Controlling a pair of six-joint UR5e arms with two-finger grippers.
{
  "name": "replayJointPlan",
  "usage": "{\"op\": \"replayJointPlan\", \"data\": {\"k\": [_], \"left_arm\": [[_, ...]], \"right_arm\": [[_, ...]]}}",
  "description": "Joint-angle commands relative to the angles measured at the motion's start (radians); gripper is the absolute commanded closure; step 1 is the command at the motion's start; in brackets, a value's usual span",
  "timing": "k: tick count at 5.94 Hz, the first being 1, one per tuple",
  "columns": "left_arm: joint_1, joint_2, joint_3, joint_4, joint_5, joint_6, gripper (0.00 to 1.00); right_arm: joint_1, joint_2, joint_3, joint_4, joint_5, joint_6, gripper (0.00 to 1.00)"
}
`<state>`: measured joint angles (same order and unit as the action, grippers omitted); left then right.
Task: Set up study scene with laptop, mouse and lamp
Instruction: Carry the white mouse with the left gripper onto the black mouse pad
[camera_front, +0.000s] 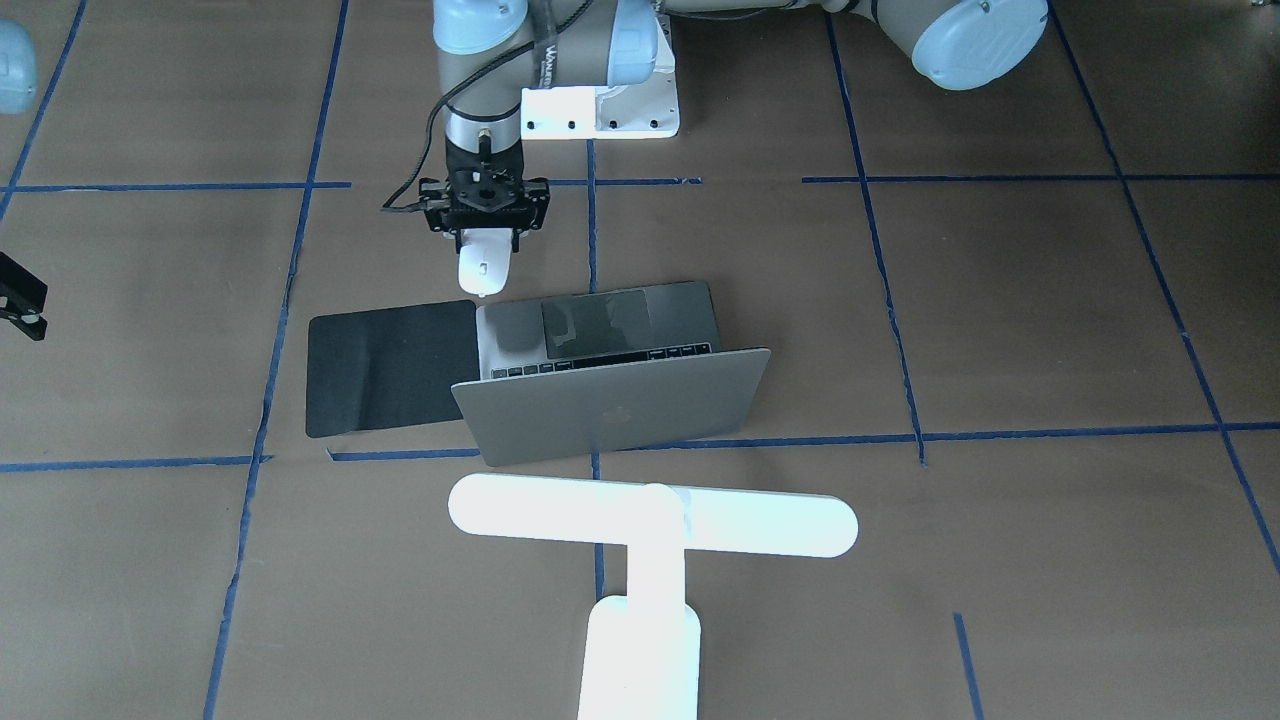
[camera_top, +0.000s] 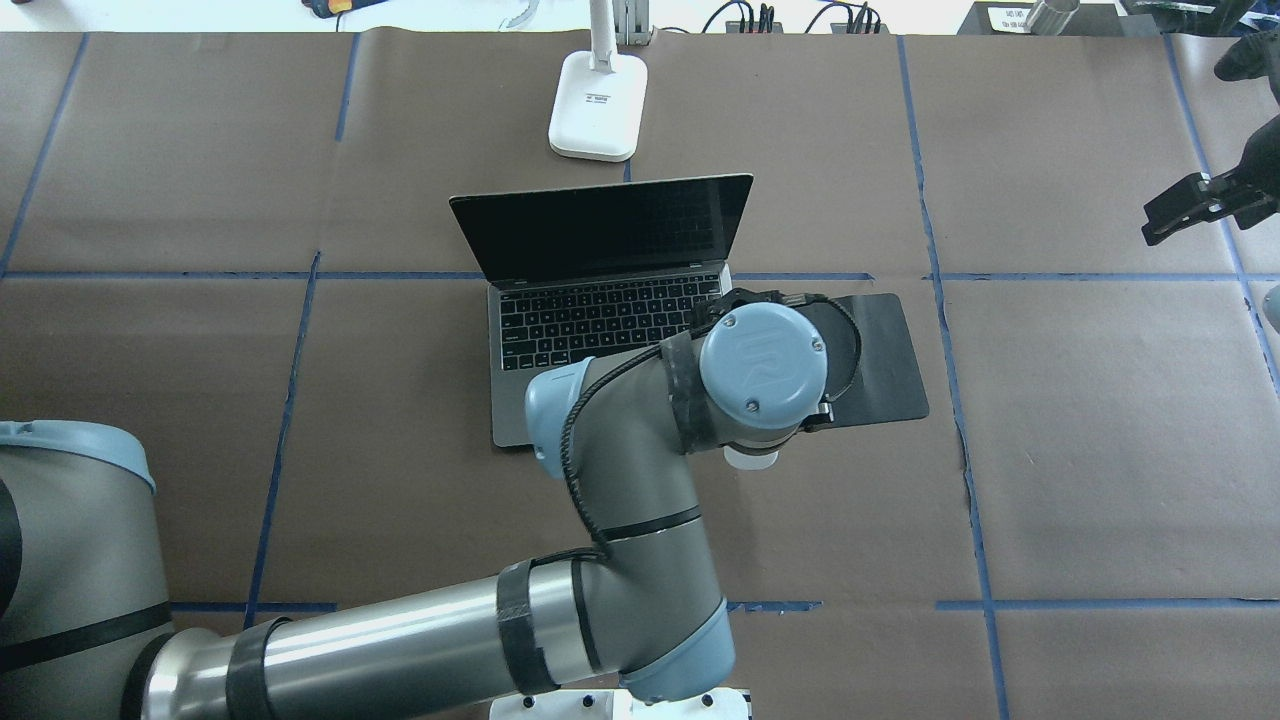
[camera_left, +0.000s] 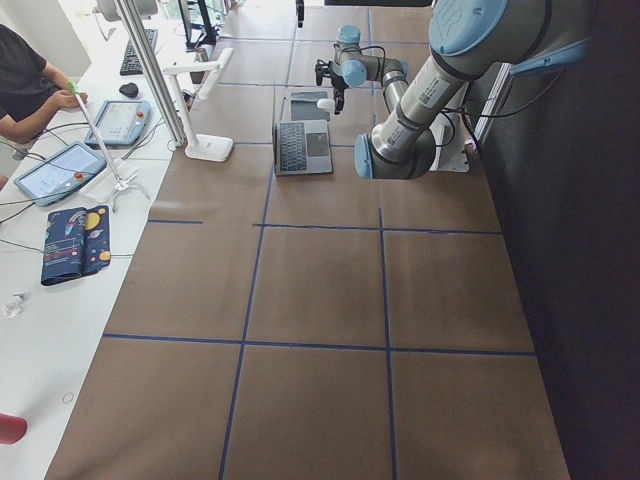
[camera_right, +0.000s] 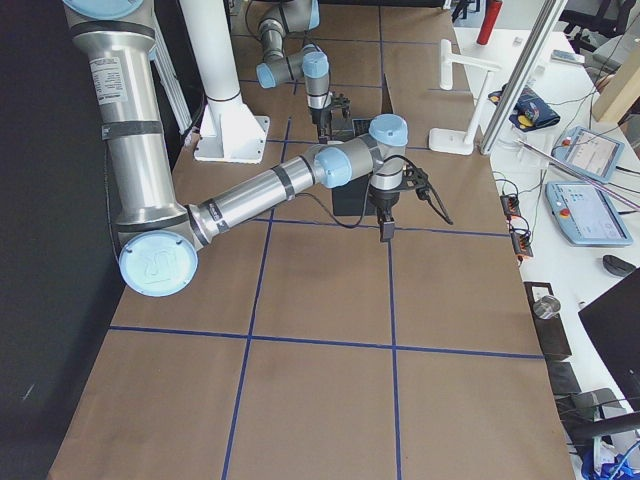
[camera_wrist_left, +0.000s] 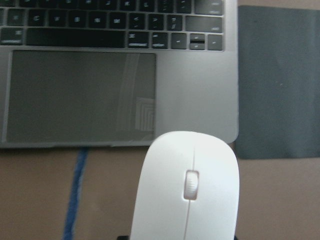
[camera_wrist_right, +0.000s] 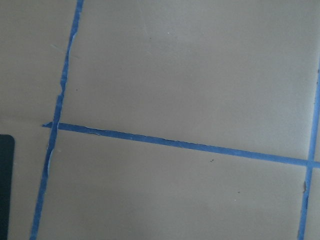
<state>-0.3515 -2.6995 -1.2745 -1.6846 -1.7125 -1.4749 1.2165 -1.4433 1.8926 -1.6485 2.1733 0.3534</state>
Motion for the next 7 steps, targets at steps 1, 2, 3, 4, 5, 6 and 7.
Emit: {"op": "replayJointPlan", "data": {"k": [1,2,3,4,5,6,7], "left_arm": [[-0.021,-0.149,0.235,-0.097,-0.001,0.016,0.97],[-0.023,-0.175,0.341,-0.21,0.001,0.018,0.97],[-0.026,-0.192,0.406,-0.272,0.001,0.021,0.96],[-0.032,-0.2,0.432,-0.297,0.002,0.04,0.96],[-0.044,-0.2,0.448,-0.302,0.001,0.042,0.95],[-0.049,-0.2,0.475,-0.32,0.002,0.042,0.93],[-0.05,-0.2,0.484,-0.322,0.002,0.041,0.85]], "right_arm": [[0.034,-0.032,-0.001,0.001,0.026,-0.05,0.0],[0.041,-0.044,-0.001,0.003,0.037,-0.051,0.0],[0.047,-0.045,-0.001,0.003,0.04,-0.054,0.0],[0.048,-0.045,-0.001,0.003,0.046,-0.054,0.0],[0.052,-0.043,-0.001,0.003,0.051,-0.054,0.0],[0.052,-0.043,-0.003,0.003,0.051,-0.054,0.0],[0.052,-0.042,-0.003,0.001,0.051,-0.054,0.0]]}}
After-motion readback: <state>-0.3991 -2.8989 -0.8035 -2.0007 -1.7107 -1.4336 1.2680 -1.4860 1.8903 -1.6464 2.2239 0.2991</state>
